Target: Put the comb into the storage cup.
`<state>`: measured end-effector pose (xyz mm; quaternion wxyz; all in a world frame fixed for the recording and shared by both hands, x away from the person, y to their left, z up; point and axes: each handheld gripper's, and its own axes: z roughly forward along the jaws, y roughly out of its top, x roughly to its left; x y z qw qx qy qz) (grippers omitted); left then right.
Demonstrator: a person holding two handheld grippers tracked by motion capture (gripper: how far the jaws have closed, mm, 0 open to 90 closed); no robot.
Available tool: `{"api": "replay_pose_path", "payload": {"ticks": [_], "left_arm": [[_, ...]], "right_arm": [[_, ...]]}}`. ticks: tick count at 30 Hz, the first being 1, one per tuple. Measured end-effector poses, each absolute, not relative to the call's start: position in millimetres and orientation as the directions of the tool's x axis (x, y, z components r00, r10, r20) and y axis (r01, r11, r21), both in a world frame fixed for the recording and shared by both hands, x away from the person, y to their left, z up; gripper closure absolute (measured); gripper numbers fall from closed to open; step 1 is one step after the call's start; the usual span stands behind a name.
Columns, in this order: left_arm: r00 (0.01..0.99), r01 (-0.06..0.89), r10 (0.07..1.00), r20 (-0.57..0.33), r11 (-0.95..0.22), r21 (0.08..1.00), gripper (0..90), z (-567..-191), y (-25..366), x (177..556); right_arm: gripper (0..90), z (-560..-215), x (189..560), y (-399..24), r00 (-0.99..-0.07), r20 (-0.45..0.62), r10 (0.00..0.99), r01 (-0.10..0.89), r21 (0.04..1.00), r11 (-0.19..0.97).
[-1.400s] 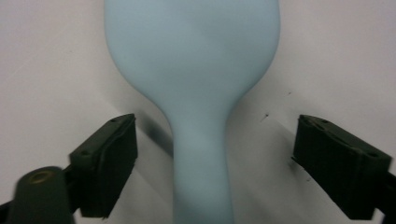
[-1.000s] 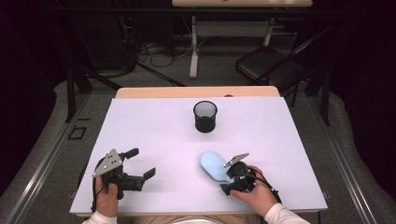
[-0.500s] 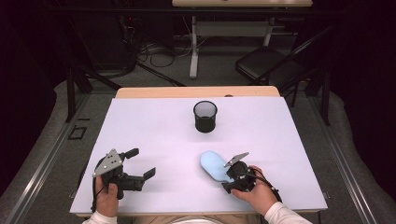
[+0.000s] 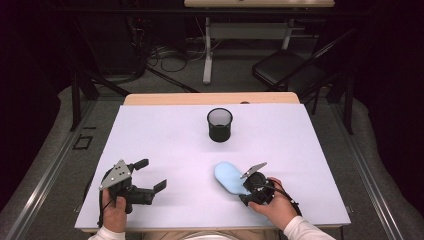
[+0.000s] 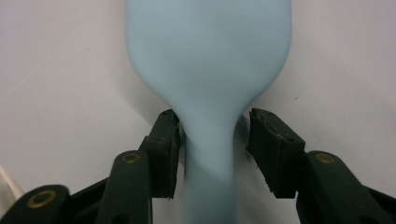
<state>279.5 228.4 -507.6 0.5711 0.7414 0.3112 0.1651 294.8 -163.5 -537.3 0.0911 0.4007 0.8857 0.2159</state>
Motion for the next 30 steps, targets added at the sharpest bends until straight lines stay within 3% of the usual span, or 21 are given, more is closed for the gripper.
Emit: {"api": "replay_pose_path", "payload": {"ticks": [18,30], "left_arm": [[0.751,0.275,0.651,-0.113,-0.152,0.949,1.3,-507.8,228.6,279.7],[0.750,0.276,0.652,-0.114,-0.151,0.949,1.3,-507.8,228.8,279.8]], "right_arm": [[67.0,-536.5,293.0,-162.2,-0.681,0.015,0.733,0.657,0.456,0.601],[68.0,-536.7,291.7,-161.6,-0.679,0.006,0.735,0.653,0.462,0.600]]}}
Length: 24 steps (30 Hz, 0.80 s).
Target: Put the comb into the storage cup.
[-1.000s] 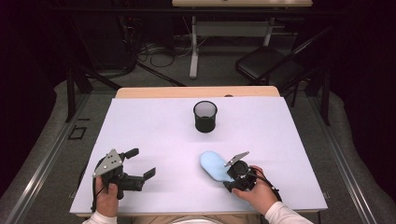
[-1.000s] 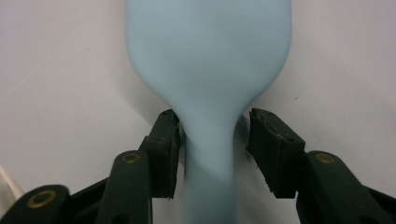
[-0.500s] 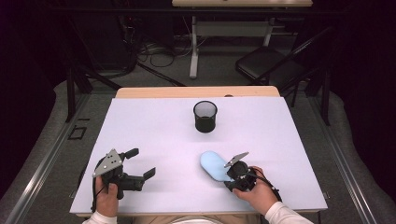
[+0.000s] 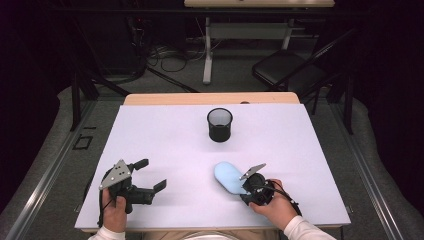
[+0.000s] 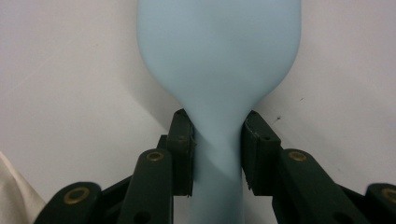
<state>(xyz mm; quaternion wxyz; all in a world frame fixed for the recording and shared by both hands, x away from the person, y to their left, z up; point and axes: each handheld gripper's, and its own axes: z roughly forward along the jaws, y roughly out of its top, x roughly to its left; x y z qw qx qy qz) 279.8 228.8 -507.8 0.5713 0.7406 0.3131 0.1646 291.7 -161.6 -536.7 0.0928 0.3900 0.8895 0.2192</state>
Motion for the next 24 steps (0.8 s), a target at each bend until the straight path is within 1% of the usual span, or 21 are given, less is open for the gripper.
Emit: {"api": "replay_pose_path", "payload": {"ticks": [4,5,6,8,22,24], "left_arm": [[0.749,0.276,0.652,-0.114,-0.152,0.949,1.3,-507.8,228.9,279.8],[0.749,0.276,0.652,-0.114,-0.152,0.949,1.3,-507.8,228.8,279.8],[0.750,0.276,0.652,-0.114,-0.152,0.949,1.3,-507.8,228.9,279.8],[0.750,0.275,0.652,-0.113,-0.151,0.949,1.3,-507.8,228.8,279.8],[0.749,0.275,0.653,-0.113,-0.152,0.949,1.3,-507.9,228.8,279.8],[0.749,0.275,0.653,-0.113,-0.152,0.949,1.3,-508.0,228.9,279.9]], "right_arm": [[68.1,-536.5,291.5,-161.7,-0.682,-0.001,0.732,0.649,0.460,0.605],[68.1,-538.0,291.4,-161.9,-0.681,0.000,0.732,0.643,0.479,0.598],[68.2,-537.3,290.6,-161.7,-0.673,0.004,0.739,0.654,0.470,0.593],[68.3,-537.0,291.1,-162.5,-0.682,-0.002,0.732,0.646,0.468,0.603],[69.0,-537.3,290.0,-164.5,-0.679,0.007,0.735,0.647,0.479,0.593],[69.0,-539.0,289.9,-164.7,-0.678,0.011,0.735,0.641,0.499,0.584]]}}
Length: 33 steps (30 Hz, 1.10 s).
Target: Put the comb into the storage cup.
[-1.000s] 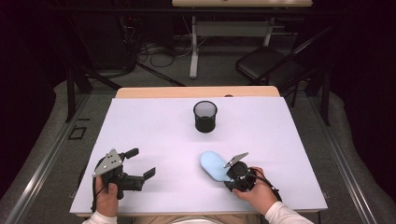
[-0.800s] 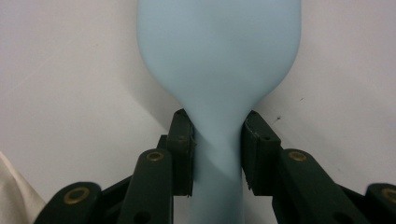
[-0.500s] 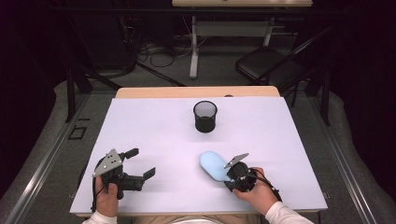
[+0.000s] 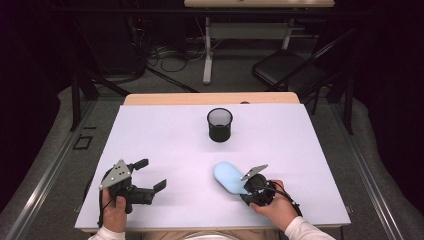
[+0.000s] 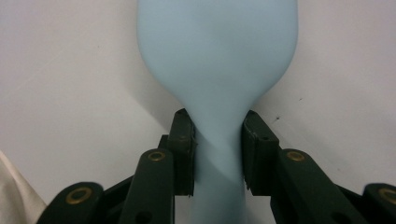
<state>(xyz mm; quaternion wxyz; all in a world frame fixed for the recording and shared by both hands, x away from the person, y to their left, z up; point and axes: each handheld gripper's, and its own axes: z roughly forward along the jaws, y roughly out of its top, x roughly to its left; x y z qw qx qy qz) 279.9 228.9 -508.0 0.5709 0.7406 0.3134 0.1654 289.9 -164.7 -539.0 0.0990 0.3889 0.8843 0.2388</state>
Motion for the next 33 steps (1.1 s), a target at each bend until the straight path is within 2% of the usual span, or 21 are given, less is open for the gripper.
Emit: {"api": "replay_pose_path", "payload": {"ticks": [22,33], "left_arm": [[0.752,0.274,0.650,-0.114,-0.150,0.950,1.3,-508.6,228.8,280.5],[0.748,0.279,0.653,-0.119,-0.146,0.949,1.3,-509.1,229.2,280.7]], "right_arm": [[69.4,-536.7,287.7,-167.7,-0.670,0.029,0.742,0.644,0.519,0.562],[69.4,-532.4,288.7,-168.4,-0.667,0.037,0.744,0.627,0.567,0.534]]}}
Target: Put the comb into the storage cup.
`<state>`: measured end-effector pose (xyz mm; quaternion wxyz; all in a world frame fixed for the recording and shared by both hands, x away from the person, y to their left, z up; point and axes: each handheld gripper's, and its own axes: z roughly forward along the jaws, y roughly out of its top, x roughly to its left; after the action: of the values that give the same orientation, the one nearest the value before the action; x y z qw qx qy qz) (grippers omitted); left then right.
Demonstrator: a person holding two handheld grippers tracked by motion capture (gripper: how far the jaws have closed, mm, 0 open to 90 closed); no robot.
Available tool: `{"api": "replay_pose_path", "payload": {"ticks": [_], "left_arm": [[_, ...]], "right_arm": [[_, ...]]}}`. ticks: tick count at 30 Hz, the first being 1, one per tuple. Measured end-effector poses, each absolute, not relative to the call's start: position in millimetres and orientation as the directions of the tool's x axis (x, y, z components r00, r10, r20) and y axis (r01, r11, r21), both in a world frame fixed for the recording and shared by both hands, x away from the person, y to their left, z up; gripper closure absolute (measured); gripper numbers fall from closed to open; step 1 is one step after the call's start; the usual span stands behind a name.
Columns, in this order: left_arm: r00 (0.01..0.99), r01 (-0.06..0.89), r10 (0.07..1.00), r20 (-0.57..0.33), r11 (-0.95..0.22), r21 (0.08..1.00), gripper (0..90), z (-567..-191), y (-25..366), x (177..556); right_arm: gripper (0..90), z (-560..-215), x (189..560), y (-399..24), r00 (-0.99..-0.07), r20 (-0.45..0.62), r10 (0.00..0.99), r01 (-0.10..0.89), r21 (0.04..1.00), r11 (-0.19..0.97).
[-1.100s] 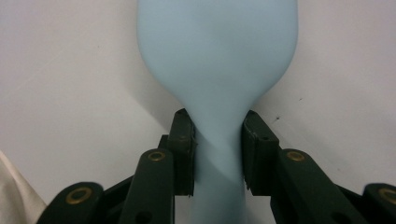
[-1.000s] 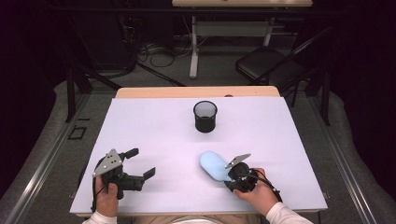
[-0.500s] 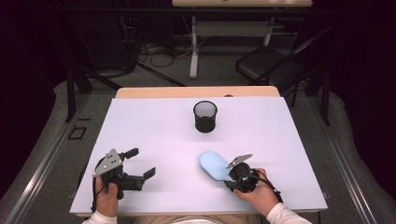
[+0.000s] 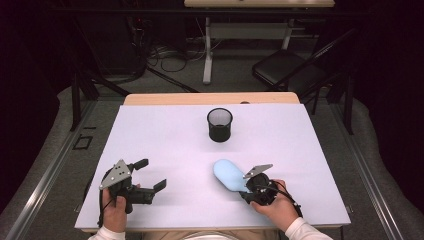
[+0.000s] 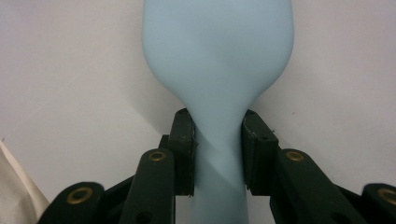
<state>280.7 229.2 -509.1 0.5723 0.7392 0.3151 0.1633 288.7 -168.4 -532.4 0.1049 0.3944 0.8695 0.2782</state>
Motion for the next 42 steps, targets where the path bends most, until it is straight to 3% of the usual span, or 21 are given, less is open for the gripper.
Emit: {"api": "replay_pose_path", "payload": {"ticks": [42], "left_arm": [[0.745,0.283,0.655,-0.129,-0.135,0.950,1.3,-510,229,282]], "right_arm": [[69.4,-495,306,-168,-0.644,0.067,0.762,0.580,0.692,0.429]]}}
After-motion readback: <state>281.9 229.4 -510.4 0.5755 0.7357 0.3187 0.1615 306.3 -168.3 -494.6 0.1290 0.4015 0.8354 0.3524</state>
